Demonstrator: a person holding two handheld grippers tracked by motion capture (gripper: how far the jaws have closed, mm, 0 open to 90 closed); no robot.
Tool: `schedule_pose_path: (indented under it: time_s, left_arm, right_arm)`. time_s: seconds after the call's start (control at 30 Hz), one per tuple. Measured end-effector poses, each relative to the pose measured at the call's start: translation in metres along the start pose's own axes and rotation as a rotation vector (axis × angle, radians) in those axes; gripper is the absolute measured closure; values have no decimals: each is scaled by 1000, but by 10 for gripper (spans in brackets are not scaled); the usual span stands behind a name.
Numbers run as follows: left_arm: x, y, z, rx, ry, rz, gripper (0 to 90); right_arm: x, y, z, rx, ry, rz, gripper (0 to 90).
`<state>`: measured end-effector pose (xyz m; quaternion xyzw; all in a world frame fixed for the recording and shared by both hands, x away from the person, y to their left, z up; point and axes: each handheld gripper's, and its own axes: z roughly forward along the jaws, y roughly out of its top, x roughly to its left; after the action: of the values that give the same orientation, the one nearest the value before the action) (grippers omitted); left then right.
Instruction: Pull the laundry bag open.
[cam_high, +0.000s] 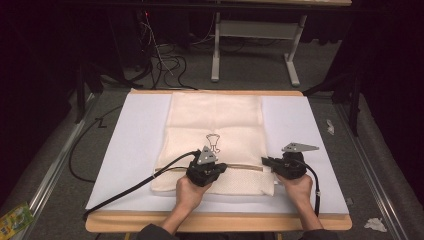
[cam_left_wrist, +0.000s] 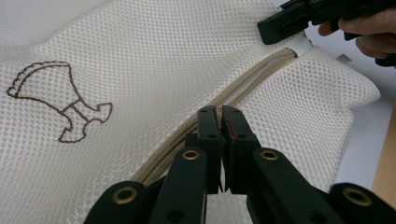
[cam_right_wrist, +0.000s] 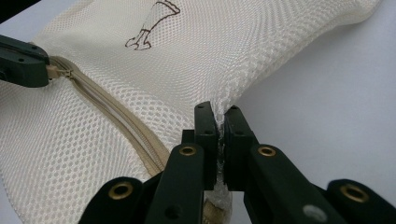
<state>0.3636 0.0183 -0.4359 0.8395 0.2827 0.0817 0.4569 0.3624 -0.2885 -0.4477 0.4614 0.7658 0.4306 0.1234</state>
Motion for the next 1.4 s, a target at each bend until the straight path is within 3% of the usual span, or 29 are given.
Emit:
schedule_pose_path:
  time_s: [0.27, 1.4]
  left_arm:
    - [6, -4, -5, -12, 6, -25, 871]
    - [12, -7, -14, -19, 7, -40, 872]
  right_arm:
    - [-1, 0, 0, 2, -2, 4, 879]
    - [-1, 0, 1, -1, 2, 6, 879]
